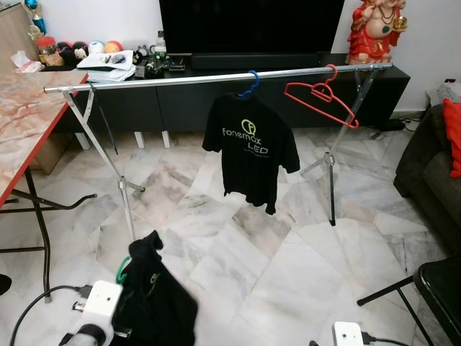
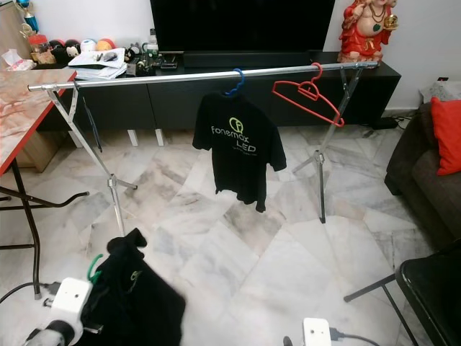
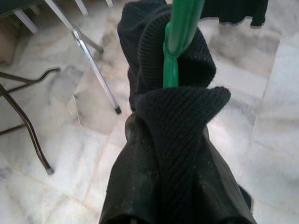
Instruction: Hang hanger
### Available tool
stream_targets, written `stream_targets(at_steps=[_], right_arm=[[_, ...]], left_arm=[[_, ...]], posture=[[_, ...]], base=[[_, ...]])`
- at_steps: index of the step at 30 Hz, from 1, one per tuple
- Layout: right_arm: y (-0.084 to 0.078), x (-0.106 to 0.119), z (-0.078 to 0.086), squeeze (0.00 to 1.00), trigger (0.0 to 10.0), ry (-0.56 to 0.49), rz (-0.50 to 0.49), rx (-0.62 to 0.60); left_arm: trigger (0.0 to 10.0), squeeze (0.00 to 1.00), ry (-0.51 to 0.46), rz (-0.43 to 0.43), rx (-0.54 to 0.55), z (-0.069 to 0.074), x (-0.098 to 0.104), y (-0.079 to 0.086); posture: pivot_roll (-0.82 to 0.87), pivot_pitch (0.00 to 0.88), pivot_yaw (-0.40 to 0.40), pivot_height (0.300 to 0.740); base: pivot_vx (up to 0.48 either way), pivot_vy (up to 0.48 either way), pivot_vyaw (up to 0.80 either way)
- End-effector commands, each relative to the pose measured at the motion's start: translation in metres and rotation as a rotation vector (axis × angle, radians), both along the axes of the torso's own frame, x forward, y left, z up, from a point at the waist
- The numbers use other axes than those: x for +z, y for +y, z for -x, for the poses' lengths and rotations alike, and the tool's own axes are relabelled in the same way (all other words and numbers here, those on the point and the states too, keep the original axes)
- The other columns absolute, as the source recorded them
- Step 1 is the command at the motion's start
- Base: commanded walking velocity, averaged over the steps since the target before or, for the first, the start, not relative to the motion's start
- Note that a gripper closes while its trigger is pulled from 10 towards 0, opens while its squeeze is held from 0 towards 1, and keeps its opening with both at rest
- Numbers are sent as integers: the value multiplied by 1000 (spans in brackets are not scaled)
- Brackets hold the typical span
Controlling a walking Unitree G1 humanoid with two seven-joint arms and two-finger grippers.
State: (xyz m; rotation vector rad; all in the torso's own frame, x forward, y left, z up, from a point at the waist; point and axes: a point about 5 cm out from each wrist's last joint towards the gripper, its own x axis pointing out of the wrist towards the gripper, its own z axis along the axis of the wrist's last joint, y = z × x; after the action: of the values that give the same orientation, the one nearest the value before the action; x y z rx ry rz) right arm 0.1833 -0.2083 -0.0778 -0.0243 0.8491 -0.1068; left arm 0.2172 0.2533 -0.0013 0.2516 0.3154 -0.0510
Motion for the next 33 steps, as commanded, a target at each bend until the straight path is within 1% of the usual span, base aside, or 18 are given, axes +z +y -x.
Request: stream_targets(at_steps=[1, 4, 5, 6, 9, 13, 20, 24, 27, 33], right_arm=[[1, -2, 4, 0, 10000, 10, -1, -20], [2, -4, 6, 0, 10000, 16, -16, -28], [2, -4, 6, 0, 10000, 16, -16, -28], [4, -4, 8, 0, 10000, 21, -22, -27], [4, -5, 9, 0, 10000, 26, -25, -25], [4, -8, 14, 0, 10000, 44, -25, -38], [4, -10, 19, 0, 10000, 75, -31, -18], [1, -11, 20, 0, 10000, 90, -32, -16], [1, -11, 20, 0, 10000, 96, -30, -9], [5, -11, 19, 0, 10000, 102, -32, 8]], left_arm=[[10000, 0, -65, 10, 6, -1, 11, 0], [10000, 0, -66, 30, 29, 11, 11, -3], [10000, 0, -66, 30, 29, 11, 11, -3], [10000, 0, -72, 58, 45, 14, 13, -5], [10000, 0, -77, 77, 55, 16, 14, -7], [10000, 0, -72, 92, 65, 13, 16, -7], [10000, 0, -59, 126, 41, 6, 21, -14], [10000, 0, -52, 137, 43, 10, 21, -17], [10000, 0, -46, 141, 54, 12, 21, -15], [10000, 0, -43, 144, 58, 11, 22, -14]], posture=[[-23, 72, 28, 740], [-22, 68, 17, 740], [-22, 68, 17, 740], [-25, 66, 14, 740], [-29, 62, 16, 740], [-32, 59, 24, 740], [-49, 61, 33, 740], [-47, 63, 28, 740], [-44, 65, 23, 740], [-44, 62, 24, 740]], base=[[0, 0, 0], [0, 0, 0], [0, 0, 0], [0, 0, 0], [0, 0, 0], [122, 0, 0], [327, 0, 0], [371, 0, 0], [403, 0, 0], [413, 0, 0]])
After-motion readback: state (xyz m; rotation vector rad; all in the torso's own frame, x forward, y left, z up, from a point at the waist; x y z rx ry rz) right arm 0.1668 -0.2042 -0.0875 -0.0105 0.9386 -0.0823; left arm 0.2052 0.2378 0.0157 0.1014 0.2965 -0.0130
